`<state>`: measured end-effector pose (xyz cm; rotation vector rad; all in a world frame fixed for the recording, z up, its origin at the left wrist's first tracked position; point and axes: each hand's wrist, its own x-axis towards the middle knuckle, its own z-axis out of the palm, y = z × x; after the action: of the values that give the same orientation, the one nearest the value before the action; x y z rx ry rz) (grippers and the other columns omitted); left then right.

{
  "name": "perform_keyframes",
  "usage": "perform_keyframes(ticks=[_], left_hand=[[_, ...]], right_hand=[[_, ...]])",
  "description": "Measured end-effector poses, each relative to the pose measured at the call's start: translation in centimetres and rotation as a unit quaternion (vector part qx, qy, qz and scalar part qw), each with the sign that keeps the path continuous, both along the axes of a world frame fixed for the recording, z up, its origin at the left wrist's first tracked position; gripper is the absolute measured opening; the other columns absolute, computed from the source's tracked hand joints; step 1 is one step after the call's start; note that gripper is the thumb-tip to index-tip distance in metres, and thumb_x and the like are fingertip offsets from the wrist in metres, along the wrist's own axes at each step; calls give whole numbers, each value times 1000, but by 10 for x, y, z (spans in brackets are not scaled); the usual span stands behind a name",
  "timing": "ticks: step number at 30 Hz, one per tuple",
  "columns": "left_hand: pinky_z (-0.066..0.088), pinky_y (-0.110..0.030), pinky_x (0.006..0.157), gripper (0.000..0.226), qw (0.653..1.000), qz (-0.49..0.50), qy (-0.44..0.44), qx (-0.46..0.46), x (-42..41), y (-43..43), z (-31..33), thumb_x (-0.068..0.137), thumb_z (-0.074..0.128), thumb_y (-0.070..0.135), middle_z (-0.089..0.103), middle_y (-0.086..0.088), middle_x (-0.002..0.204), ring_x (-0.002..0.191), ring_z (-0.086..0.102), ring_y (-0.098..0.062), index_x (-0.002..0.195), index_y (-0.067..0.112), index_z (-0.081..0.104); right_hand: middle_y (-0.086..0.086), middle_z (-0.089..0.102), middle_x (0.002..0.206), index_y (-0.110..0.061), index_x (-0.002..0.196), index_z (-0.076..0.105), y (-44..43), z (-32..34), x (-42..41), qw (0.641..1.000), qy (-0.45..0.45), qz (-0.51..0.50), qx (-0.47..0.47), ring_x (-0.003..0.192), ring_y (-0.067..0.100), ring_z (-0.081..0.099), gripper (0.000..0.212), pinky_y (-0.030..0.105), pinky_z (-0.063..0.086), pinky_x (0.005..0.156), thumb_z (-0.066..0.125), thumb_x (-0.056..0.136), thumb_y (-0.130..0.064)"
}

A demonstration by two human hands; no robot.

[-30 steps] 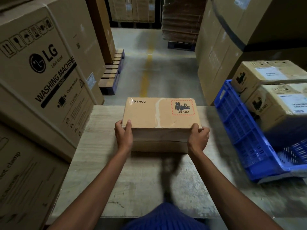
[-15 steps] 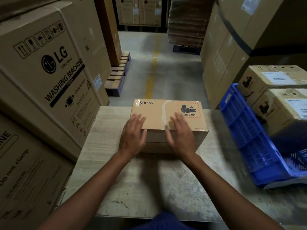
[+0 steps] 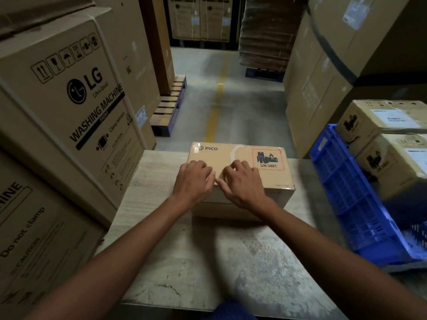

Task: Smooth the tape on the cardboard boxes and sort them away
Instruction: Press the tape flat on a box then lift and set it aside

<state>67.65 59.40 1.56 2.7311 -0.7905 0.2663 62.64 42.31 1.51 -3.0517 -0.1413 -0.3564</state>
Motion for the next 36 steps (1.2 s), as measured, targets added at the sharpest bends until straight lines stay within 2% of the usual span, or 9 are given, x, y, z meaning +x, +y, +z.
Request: perform_keyframes(ticks=[2, 5, 8, 13, 17, 19, 27, 32, 36], left_hand=[[32, -45, 114, 47, 999, 5, 42, 2, 12, -5, 2, 104, 34, 37, 49, -8, 150, 140, 41, -27, 139, 17, 56], [16, -44, 124, 54, 993, 23, 112, 24, 18, -10, -6, 106, 31, 41, 22, -3, 165, 153, 15, -22, 156, 19, 32], [17, -45, 124, 53, 990, 34, 129, 35, 23, -14, -5, 106, 30, 43, 26, -3, 164, 152, 18, -23, 154, 20, 36], [41, -47, 104, 42, 991, 33, 104, 76, 34, -25, 18, 103, 36, 39, 55, -9, 138, 129, 48, -29, 134, 19, 56], [18, -51, 122, 51, 990, -17, 116, 77, 34, -48, 15, 107, 32, 37, 21, -5, 165, 153, 16, -25, 155, 21, 33], [10, -52, 123, 52, 987, -25, 134, 86, 30, -57, 7, 108, 27, 36, 14, -3, 167, 154, 8, -22, 157, 22, 26], [13, -56, 122, 50, 985, -22, 142, 91, 32, -61, 9, 107, 28, 34, 18, -5, 166, 154, 12, -24, 155, 19, 33], [37, -46, 113, 35, 998, -41, 31, -33, 5, -51, -9, 95, 51, 18, 58, -14, 141, 137, 47, -31, 125, 7, 66], [43, -48, 107, 28, 997, -35, 1, -68, -7, -53, -26, 90, 56, 18, 65, -15, 131, 128, 57, -32, 112, 7, 71]], right_hand=[[12, 48, 146, -20, 135, 51, -3, 3, 13, 999, 51, 0, 2, 132, 30, 45, 66, 47, 41, 100, 23, 95, -65], [14, 15, 167, -19, 157, 25, -2, -3, 18, 991, 131, -2, 8, 154, 32, 14, 85, 53, 17, 122, 8, 92, -70], [13, 21, 166, -20, 155, 28, -1, -8, 17, 992, 125, -11, -1, 153, 32, 19, 90, 53, 19, 121, 2, 87, -72], [10, 48, 145, -19, 138, 49, -16, 15, 36, 991, 134, 26, 8, 135, 30, 45, 84, 48, 39, 108, 14, 88, -77], [13, 3, 169, -23, 161, 11, -40, 6, 31, 984, 173, -38, 8, 156, 31, 3, 91, 59, 5, 122, 13, 90, -79], [9, -1, 169, -24, 162, 9, -46, -1, 23, 984, 170, -60, 16, 156, 28, 0, 100, 60, 1, 122, 3, 83, -85], [8, 2, 169, -23, 161, 13, -44, 3, 23, 983, 171, -60, 35, 156, 28, 1, 107, 59, 0, 121, -4, 75, -84], [13, 41, 157, -15, 147, 46, -40, -12, -3, 993, 32, -87, 70, 143, 30, 40, 61, 49, 31, 115, 45, 99, -54], [13, 51, 150, -13, 138, 55, -33, -29, -17, 994, -11, -89, 65, 141, 31, 44, 53, 48, 34, 114, 32, 103, -45]])
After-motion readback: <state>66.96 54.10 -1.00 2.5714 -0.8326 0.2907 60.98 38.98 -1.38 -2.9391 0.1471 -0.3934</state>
